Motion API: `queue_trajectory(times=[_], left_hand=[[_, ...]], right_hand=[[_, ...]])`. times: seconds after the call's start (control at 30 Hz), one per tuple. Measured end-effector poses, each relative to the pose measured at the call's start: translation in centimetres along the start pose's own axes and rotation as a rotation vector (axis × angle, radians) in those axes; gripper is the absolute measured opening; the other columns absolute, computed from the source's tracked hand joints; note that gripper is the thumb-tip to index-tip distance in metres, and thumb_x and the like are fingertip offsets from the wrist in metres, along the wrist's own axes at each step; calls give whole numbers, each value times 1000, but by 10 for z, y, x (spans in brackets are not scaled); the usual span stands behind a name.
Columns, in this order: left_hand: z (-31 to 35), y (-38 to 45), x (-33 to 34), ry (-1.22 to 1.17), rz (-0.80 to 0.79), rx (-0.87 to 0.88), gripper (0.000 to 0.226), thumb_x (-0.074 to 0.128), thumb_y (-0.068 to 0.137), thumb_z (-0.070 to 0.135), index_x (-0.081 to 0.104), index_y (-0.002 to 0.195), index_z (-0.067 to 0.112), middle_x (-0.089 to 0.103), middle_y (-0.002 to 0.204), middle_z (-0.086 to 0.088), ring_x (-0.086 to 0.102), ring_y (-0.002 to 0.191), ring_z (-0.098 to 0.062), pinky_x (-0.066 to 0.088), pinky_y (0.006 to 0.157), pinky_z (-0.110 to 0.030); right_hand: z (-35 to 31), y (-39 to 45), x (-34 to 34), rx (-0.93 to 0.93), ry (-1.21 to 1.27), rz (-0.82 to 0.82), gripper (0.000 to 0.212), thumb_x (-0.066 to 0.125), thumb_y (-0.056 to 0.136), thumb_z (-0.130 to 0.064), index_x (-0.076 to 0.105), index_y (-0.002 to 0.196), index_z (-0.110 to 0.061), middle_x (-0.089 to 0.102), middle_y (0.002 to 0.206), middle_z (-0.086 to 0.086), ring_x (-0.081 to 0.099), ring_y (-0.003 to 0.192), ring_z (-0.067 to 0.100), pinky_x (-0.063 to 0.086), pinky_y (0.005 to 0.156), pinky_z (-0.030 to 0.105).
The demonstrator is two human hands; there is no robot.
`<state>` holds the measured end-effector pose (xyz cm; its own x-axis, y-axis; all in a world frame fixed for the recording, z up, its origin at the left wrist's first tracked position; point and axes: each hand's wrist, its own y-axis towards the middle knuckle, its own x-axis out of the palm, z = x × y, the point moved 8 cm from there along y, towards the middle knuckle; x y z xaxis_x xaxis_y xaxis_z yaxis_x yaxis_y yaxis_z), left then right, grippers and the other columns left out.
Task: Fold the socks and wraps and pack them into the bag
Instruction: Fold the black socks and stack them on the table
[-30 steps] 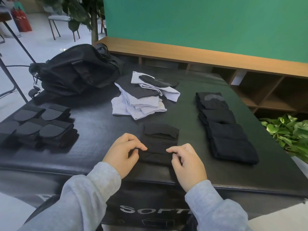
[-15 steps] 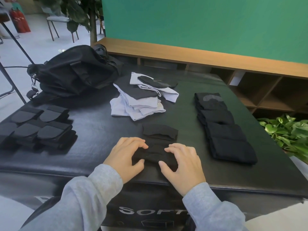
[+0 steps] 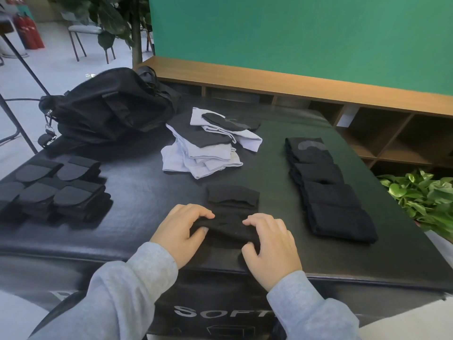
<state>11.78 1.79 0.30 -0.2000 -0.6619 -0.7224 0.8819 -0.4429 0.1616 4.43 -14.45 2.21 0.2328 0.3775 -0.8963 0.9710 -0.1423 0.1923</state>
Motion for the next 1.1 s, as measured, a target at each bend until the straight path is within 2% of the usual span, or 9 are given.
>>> queue_trajectory(times=[0.17,0.3,0.57,0.73,0.83,0.9,1.0,1.1], left_hand=[[4,0,0,43,-6,36,39,60,84,13,49,99,47,53,115,19,43,108,0,38,98,-20],[8,-1,-1,85,0,71,33,60,83,12,57,105,36,50,113,25,37,111,2,32,99,-18],[11,0,-1,115,-1,73,30,59,85,15,57,107,35,49,114,24,37,110,2,31,98,-16],[9,-1,-5,-3,26,13,19,56,90,22,56,99,38,54,104,18,45,103,1,40,90,-18],[8,-2,-7,-52,28,-72,13,51,93,28,56,104,32,49,101,11,50,95,-5,40,84,-17],[7,-2,-7,-49,22,-107,18,48,93,31,54,110,29,48,102,9,50,95,-7,41,83,-17],[4,-3,-6,-69,22,-137,23,46,94,34,52,115,26,48,99,9,53,94,-9,44,84,-21],[2,-2,-7,-96,27,-138,18,44,94,33,52,110,27,55,100,7,55,93,-9,45,81,-21]], right_hand=[[0,-1,1,-3,-19,3,36,50,84,-24,50,119,-33,44,125,-22,38,113,6,20,88,16],[-1,-1,2,-5,-25,-5,36,49,85,-25,50,120,-33,43,126,-22,38,113,5,20,88,16],[-1,-3,2,-14,-28,-8,35,49,87,-28,49,121,-35,43,125,-24,38,114,3,19,90,13],[1,-2,1,-11,34,-6,16,51,89,-34,54,105,-33,43,100,-26,43,97,3,33,90,18],[5,-1,-2,10,97,22,11,51,91,-34,54,100,-30,42,88,-26,41,87,2,31,84,18],[9,-2,-2,52,135,6,10,49,92,-37,51,100,-32,41,82,-27,42,85,3,33,82,18],[17,-3,2,138,208,-20,13,47,91,-43,48,101,-35,52,87,-18,50,88,10,42,83,24],[22,-3,4,200,258,-32,21,46,92,-46,49,108,-32,58,94,-14,54,94,13,45,86,28]])
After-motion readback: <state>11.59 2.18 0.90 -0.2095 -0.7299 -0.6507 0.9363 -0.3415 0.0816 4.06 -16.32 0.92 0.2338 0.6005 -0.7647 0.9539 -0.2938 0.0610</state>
